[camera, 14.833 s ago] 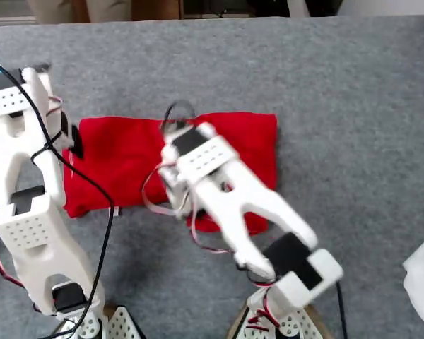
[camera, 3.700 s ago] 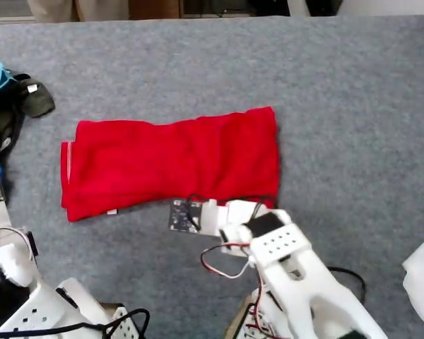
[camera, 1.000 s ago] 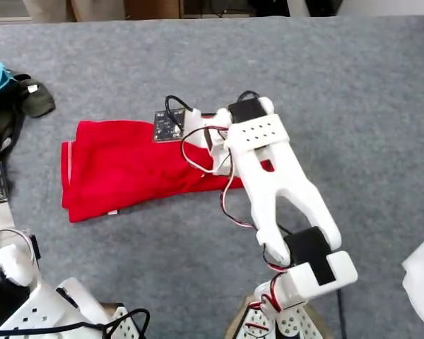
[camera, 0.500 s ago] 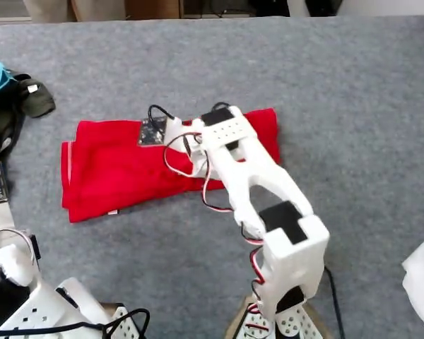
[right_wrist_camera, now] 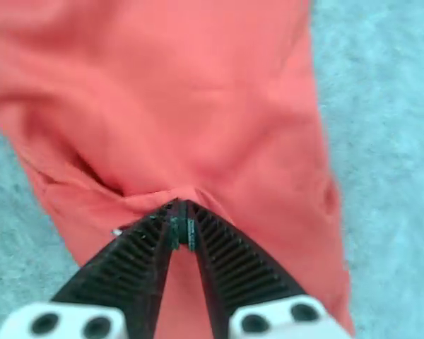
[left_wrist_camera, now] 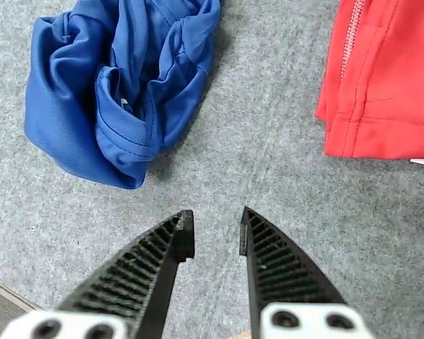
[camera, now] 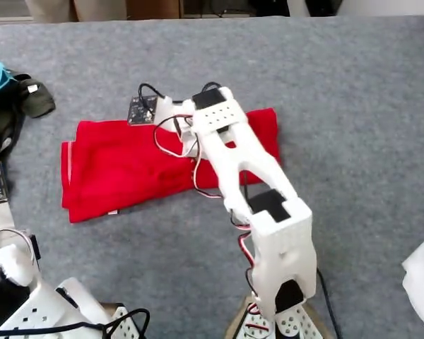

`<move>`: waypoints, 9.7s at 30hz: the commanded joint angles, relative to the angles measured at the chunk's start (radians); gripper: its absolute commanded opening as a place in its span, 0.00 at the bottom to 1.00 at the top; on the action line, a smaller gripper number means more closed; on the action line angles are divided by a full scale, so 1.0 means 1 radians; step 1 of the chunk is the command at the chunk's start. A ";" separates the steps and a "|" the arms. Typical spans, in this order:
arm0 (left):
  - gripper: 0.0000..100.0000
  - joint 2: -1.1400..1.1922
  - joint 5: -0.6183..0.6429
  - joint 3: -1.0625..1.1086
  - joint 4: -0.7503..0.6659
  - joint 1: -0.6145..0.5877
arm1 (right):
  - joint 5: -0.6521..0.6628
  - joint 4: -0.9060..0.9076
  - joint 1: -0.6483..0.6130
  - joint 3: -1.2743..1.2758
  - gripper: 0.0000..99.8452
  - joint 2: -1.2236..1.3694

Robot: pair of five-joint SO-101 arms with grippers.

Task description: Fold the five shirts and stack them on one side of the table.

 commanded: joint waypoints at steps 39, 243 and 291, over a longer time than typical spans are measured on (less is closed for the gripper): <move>0.25 1.667 0.175 -1.057 0.069 0.387 | -0.140 0.551 0.216 -0.808 0.01 -0.073; 0.17 2.071 0.916 -1.605 0.106 1.292 | -0.296 0.285 0.797 -0.674 0.01 0.130; 0.02 1.730 0.793 -1.007 0.107 1.531 | -0.296 0.282 0.803 -0.676 0.01 0.125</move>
